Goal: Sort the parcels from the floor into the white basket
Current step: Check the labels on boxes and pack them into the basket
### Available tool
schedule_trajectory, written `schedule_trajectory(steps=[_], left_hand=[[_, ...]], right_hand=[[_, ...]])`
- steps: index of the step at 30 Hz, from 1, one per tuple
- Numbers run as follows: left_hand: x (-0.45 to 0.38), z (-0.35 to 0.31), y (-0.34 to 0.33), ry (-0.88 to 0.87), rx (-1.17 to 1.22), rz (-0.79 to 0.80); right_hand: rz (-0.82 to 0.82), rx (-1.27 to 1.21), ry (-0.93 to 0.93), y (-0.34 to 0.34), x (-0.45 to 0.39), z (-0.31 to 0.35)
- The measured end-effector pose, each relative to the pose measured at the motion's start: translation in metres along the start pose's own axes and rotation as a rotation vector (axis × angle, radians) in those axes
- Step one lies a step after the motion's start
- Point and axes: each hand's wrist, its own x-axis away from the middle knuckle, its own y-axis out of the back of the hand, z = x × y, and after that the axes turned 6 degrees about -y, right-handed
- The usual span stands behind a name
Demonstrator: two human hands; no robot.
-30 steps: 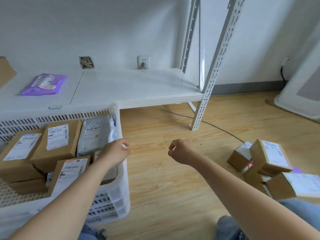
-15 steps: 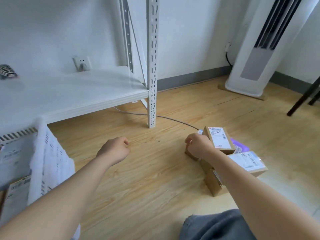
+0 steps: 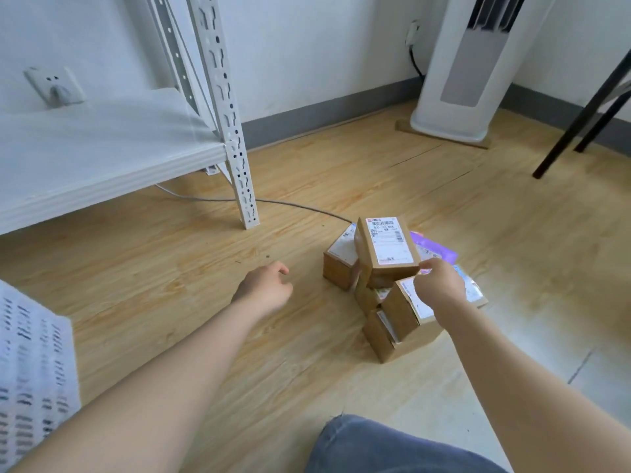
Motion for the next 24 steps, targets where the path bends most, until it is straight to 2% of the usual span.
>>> schedule_trajectory(steps=[7, 11, 15, 20, 24], left_hand=[[-0.033, -0.049, -0.063, -0.038, 0.079, 0.073], [-0.042, -0.082, -0.104, -0.055, 0.295, 0.156], [-0.041, -0.106, -0.133, 0.015, 0.508, 0.281], [-0.048, -0.120, -0.143, 0.068, 0.597, 0.408], [-0.041, -0.129, -0.147, 0.170, 0.767, 0.500]], right_hand=[[-0.053, -0.119, -0.028, 0.014, -0.055, -0.031], [-0.094, -0.051, -0.102, 0.016, -0.071, -0.053], [-0.081, -0.150, -0.153, 0.008, -0.079, -0.072], [-0.117, -0.301, -0.163, -0.007, -0.084, -0.083], [-0.196, -0.376, -0.161, -0.009, -0.079, -0.082]])
